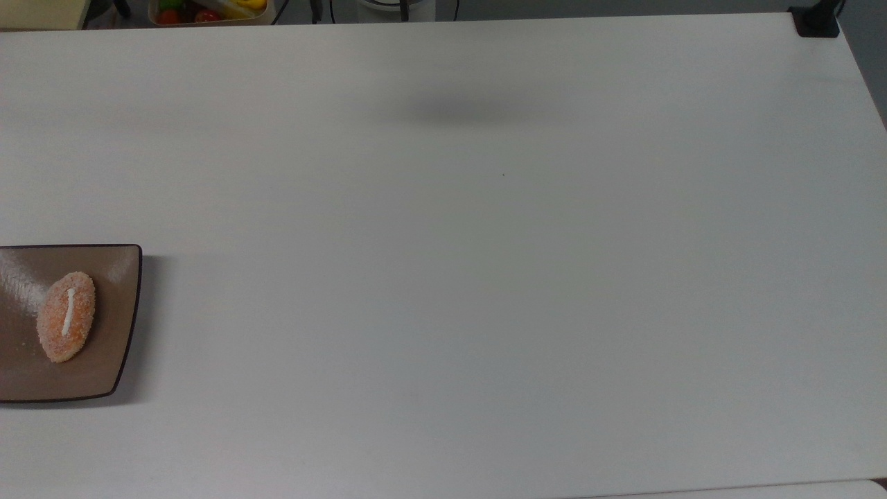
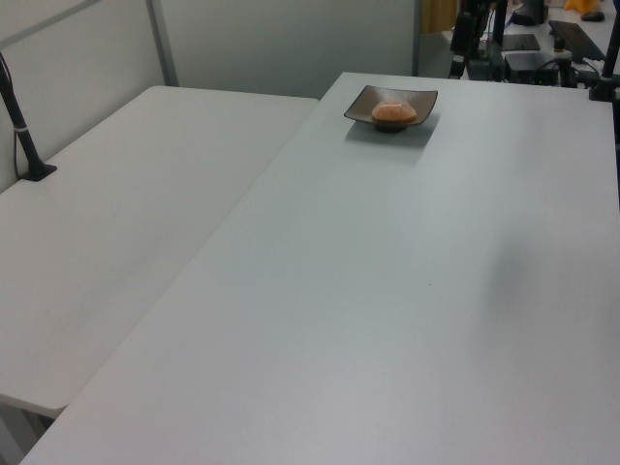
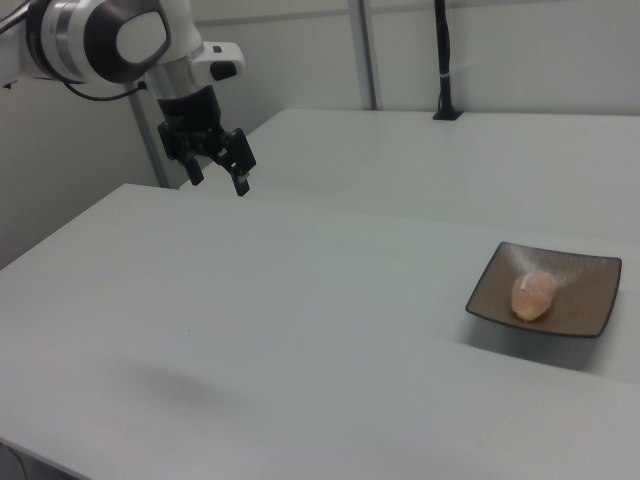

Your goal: Bread is placed on a ceramic plate

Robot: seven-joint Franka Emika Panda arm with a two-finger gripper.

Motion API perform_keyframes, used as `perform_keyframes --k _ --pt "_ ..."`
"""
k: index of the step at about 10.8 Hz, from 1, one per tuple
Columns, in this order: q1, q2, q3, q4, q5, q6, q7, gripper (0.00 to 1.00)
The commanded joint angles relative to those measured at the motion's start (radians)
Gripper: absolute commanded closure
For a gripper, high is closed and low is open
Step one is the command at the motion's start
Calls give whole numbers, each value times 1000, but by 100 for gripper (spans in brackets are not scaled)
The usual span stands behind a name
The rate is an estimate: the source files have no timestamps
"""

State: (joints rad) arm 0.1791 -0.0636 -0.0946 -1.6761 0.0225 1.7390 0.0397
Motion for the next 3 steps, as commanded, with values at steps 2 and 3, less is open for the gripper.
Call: perform_keyframes --k 2,3 --pt "8 -7 -7 -14 1 19 -18 0" --pt "8 -7 -7 -14 2 20 -18 0"
